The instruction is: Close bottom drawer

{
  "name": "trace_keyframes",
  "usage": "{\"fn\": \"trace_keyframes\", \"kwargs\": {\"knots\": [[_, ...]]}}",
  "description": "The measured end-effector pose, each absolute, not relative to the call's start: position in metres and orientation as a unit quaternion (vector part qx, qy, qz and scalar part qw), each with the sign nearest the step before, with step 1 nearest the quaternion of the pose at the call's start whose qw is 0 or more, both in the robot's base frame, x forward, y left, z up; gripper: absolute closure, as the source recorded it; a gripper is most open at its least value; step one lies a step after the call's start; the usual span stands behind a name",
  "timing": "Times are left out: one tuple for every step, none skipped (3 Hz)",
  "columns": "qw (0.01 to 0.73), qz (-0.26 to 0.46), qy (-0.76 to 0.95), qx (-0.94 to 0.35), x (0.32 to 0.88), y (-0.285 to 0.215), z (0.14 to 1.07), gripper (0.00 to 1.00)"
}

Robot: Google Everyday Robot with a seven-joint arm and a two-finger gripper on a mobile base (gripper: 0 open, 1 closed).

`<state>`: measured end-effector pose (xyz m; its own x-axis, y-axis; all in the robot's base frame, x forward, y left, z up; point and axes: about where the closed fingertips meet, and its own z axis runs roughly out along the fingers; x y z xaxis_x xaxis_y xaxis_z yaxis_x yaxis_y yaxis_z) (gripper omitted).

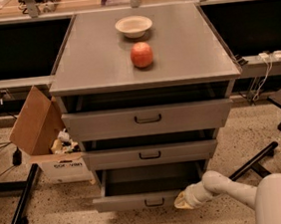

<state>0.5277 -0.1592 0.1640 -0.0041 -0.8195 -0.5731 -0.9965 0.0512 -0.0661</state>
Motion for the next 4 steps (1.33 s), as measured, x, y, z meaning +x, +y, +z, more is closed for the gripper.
{"fn": "trace_keyframes", "kwargs": {"knots": [[0.240,0.184,0.684,-0.664,0.528,-0.159,0.164,0.34],[0.247,0.183,0.685,-0.661,0.531,-0.160,0.165,0.11],[0.260,0.182,0.684,-0.657,0.541,-0.161,0.168,0.00],[0.260,0.182,0.684,-0.657,0.537,-0.161,0.168,0.00]]}}
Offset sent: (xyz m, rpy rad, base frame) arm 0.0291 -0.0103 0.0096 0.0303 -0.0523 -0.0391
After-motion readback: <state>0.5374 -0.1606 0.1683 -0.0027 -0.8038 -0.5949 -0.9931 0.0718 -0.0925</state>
